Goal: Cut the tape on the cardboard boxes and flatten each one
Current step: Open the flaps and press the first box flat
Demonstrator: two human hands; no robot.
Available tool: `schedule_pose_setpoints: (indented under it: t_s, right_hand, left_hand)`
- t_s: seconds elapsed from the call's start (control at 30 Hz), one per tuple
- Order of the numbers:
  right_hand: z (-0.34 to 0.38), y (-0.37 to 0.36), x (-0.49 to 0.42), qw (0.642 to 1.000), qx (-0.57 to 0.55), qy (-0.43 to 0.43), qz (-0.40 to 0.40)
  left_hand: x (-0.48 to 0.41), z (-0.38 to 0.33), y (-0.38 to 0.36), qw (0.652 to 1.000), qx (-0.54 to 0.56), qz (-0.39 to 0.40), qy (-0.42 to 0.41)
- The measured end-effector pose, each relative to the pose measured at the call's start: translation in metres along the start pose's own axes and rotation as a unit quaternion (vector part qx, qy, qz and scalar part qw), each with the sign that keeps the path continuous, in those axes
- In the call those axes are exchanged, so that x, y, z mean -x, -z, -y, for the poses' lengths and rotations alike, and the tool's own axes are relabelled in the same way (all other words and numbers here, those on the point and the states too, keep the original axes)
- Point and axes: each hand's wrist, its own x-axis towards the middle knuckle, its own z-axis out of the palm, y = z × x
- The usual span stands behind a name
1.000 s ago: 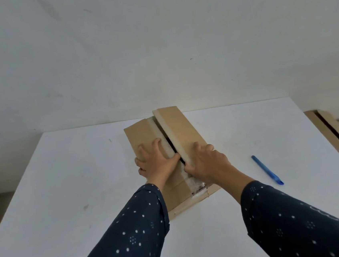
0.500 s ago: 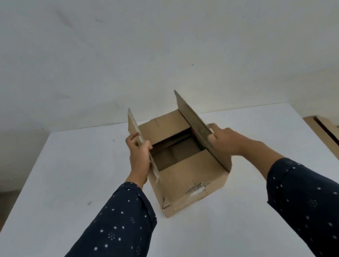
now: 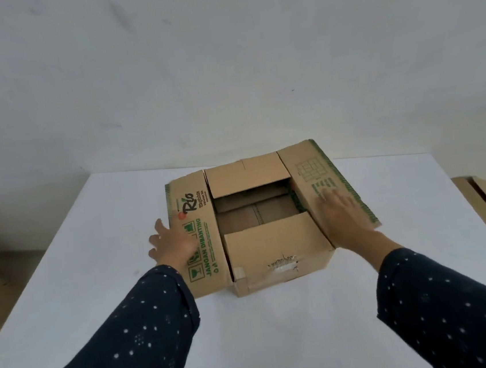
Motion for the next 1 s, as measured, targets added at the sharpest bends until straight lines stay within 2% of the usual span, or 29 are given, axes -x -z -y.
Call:
schedule_pose_setpoints:
  t_s: [0.07, 0.1, 0.17, 0.23, 0.27, 0.33, 0.4, 0.47, 0.5, 0.57, 0.63, 0.67, 0.83, 0.9, 1.0]
  right_hand:
    - [0.022, -0.003, 0.001, 0.997, -0.018, 0.075, 0.030]
    - [0.034, -0.003, 0.000, 0.994, -0.031, 0.091, 0.053]
    - [0.054, -0.003, -0.007, 0.990, -0.055, 0.072, 0.110]
    - [0.064, -0.001, -0.015, 0.985, -0.057, 0.040, 0.161]
    - [0.066, 0.002, -0.020, 0.984, -0.067, 0.027, 0.164]
    - [0.062, 0.018, -0.028, 0.982, -0.153, 0.003, 0.114]
    - [0.046, 0.042, -0.033, 0.955, -0.283, -0.002, 0.088]
    - [0.025, 0.068, -0.029, 0.915, -0.368, 0.017, 0.164]
    - [0.016, 0.078, -0.025, 0.901, -0.371, 0.042, 0.221]
    - [0.006, 0.085, -0.016, 0.908, -0.253, 0.107, 0.316]
    - [0.002, 0.068, -0.008, 0.926, -0.088, 0.135, 0.342]
    - [0.003, 0.056, -0.004, 0.933, -0.054, 0.117, 0.336]
    - [0.011, 0.002, 0.021, 0.960, -0.061, 0.055, 0.269]
    - [0.012, -0.002, 0.023, 0.960, -0.082, 0.039, 0.264]
    - [0.013, 0.007, 0.015, 0.956, -0.075, 0.026, 0.281]
  left_hand:
    - [0.004, -0.006, -0.018, 0.999, -0.018, 0.029, -0.034]
    - [0.005, -0.010, -0.026, 0.998, -0.009, 0.059, -0.026]
    - [0.002, -0.015, -0.042, 0.994, 0.032, 0.104, 0.005]
    - [-0.002, -0.020, -0.051, 0.990, 0.081, 0.110, 0.019]
    - [-0.005, -0.021, -0.054, 0.989, 0.102, 0.108, 0.028]
    - [-0.012, -0.023, -0.055, 0.984, 0.139, 0.101, 0.045]
    - [-0.021, -0.026, -0.050, 0.977, 0.180, 0.094, 0.056]
    - [-0.034, -0.029, -0.044, 0.974, 0.201, 0.088, 0.063]
    - [-0.038, -0.030, -0.041, 0.978, 0.186, 0.081, 0.056]
    - [-0.045, -0.035, -0.037, 0.992, 0.106, 0.065, 0.000]
    - [-0.050, -0.041, -0.034, 0.995, -0.017, 0.047, -0.081]
    - [-0.053, -0.047, -0.032, 0.990, -0.073, 0.022, -0.119]
    - [-0.079, -0.080, -0.024, 0.934, -0.214, -0.092, -0.269]
    - [-0.090, -0.092, -0.014, 0.908, -0.217, -0.152, -0.324]
    - [-0.107, -0.113, 0.007, 0.930, -0.060, -0.193, -0.308]
